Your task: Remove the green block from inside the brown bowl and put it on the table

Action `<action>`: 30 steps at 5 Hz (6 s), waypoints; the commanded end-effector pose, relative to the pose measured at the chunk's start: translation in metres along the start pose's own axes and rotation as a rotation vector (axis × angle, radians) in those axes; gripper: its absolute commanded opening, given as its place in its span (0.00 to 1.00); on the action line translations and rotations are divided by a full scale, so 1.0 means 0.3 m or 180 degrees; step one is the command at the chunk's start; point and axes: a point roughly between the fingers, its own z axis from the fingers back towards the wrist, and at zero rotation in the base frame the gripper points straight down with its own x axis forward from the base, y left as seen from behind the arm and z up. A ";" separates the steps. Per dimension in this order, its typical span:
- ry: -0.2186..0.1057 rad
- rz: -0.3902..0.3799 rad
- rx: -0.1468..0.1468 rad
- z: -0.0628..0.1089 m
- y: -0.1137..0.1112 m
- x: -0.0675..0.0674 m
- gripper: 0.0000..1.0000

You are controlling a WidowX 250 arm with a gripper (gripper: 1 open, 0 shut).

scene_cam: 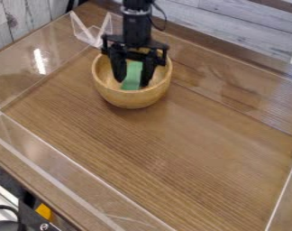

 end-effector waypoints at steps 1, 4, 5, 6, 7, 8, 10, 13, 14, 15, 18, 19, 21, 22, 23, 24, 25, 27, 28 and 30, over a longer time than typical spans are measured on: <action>-0.0197 -0.0049 -0.0025 0.027 -0.014 0.012 1.00; -0.0372 0.0509 -0.0163 0.036 0.021 -0.002 1.00; -0.0406 0.0669 -0.0190 0.050 0.016 -0.003 1.00; -0.0432 0.0670 -0.0194 0.092 0.018 0.007 1.00; -0.0458 0.0675 -0.0199 0.129 0.023 0.020 1.00; -0.0517 0.0494 -0.0187 0.142 0.046 0.024 1.00; -0.0594 0.0482 -0.0173 0.132 0.079 0.022 1.00; -0.0554 0.0655 -0.0164 0.052 0.074 0.045 1.00; -0.0544 0.0740 -0.0168 0.043 0.050 0.020 1.00; -0.0533 0.0561 -0.0147 0.029 0.023 0.015 1.00; -0.0499 0.0345 -0.0110 -0.088 0.009 0.084 1.00; -0.0490 0.0429 -0.0111 -0.105 0.001 0.055 0.00; -0.0495 0.0358 -0.0095 -0.105 0.006 0.001 0.00; -0.0498 0.0223 -0.0078 -0.102 0.017 -0.015 0.00; -0.0499 0.0140 -0.0070 -0.107 0.020 -0.015 0.00; -0.0498 0.0057 -0.0062 -0.112 0.023 -0.014 0.00; -0.0498 0.0293 -0.0083 -0.107 0.051 0.007 0.00; -0.0502 0.0455 -0.0092 -0.069 0.094 0.016 0.00; -0.0505 0.0381 -0.0078 -0.038 0.106 0.004 0.00; -0.0509 0.0340 -0.0066 -0.024 0.106 -0.005 0.00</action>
